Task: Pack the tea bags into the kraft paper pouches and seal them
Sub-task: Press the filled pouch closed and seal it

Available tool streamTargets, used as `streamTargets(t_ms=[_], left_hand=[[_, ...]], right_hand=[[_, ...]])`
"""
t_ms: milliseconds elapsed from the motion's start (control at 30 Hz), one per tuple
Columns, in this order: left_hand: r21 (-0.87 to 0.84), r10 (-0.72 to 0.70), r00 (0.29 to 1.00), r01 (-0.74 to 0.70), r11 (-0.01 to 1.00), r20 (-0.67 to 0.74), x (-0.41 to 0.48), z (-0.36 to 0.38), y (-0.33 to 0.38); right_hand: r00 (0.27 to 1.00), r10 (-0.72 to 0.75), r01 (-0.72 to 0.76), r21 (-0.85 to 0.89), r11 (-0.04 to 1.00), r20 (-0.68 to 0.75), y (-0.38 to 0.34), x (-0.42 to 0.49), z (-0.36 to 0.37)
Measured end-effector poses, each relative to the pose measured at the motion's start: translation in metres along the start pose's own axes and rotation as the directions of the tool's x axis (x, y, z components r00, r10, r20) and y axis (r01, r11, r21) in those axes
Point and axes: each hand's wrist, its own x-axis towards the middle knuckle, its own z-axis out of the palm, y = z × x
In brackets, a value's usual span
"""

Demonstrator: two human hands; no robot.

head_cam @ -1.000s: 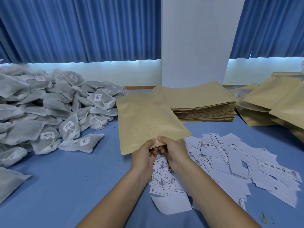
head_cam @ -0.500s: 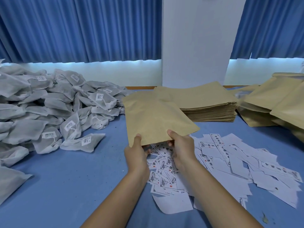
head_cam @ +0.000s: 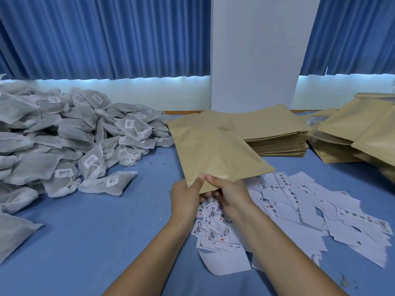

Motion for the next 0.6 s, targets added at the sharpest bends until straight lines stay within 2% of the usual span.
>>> streamTargets(t_ms=[100,233,433,533,600], left_hand=[[0.017,-0.002,1.000,0.002,1.000,-0.012,0.003,-0.001,0.000],[-0.005,0.016,0.999,-0.017,1.000,-0.049,0.010,-0.008,0.000],[-0.014,0.013,0.999,-0.014,1.000,-0.040,0.012,-0.006,-0.002],[-0.030,-0.001,0.999,0.000,1.000,-0.035,0.011,-0.006,-0.002],[-0.027,0.003,0.999,-0.004,1.000,-0.035,0.010,-0.004,-0.002]], right_hand=[[0.999,0.018,-0.019,0.020,1.000,0.037,-0.001,-0.001,0.000],[0.997,-0.052,0.057,0.075,0.996,-0.062,-0.011,0.005,-0.009],[0.997,-0.026,0.032,0.089,0.995,-0.067,-0.018,0.009,-0.016],[0.987,-0.071,0.070,-0.006,0.998,-0.144,-0.022,0.012,-0.021],[0.987,-0.072,0.067,-0.038,0.997,-0.141,-0.022,0.012,-0.021]])
